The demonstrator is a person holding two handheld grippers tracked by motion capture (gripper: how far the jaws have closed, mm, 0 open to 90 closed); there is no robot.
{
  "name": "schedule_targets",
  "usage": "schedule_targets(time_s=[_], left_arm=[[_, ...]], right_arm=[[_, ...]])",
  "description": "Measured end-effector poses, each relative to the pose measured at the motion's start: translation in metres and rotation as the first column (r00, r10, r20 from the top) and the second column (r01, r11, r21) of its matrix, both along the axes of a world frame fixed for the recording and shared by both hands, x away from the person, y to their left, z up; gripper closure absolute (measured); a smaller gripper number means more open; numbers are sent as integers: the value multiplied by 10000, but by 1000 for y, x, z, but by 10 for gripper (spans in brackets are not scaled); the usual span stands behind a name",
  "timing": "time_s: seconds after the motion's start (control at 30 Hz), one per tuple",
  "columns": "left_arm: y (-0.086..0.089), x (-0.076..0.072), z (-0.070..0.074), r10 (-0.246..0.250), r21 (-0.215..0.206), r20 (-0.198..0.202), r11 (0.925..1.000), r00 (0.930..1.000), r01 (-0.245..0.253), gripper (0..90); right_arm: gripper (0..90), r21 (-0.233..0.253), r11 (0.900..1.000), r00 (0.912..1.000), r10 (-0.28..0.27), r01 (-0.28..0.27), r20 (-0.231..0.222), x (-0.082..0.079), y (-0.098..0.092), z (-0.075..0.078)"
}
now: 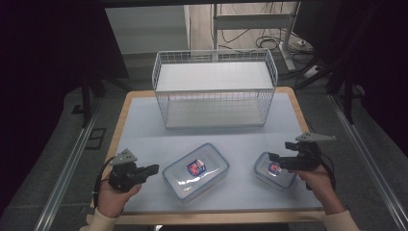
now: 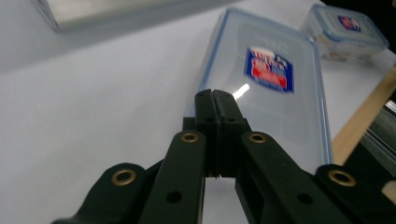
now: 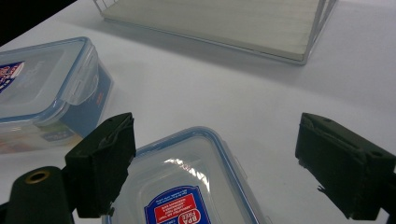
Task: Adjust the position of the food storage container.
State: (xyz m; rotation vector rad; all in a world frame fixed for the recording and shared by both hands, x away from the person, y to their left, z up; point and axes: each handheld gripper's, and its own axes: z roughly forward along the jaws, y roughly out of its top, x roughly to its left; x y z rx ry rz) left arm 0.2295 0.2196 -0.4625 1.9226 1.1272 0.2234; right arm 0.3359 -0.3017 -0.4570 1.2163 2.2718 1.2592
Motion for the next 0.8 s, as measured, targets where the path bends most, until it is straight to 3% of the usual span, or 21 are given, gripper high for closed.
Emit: schedule_targets(time_s=[0.23, 0.4, 0.63, 0.8], left_arm=[[8, -24, -25, -19, 209, -716, 9998, 9974, 34, 900], [3, -31, -34, -254, 286, -1014, 9992, 9945, 284, 900], [-20, -26, -47, -835, 597, -1432, 9939, 9862, 929, 900], [-24, -21, -49, -840, 614, -1474, 9937, 9855, 939, 900]], right_arm=[[117, -4, 10000, 10000, -88, 88, -36, 2, 0, -1], [117, -4, 10000, 9999, -98, 98, -45, 3, 0, -1], [117, 4, 10000, 9999, -99, 99, -27, 3, -1, -1], [117, -9, 9999, 9999, -145, 145, -42, 3, -2, -1]])
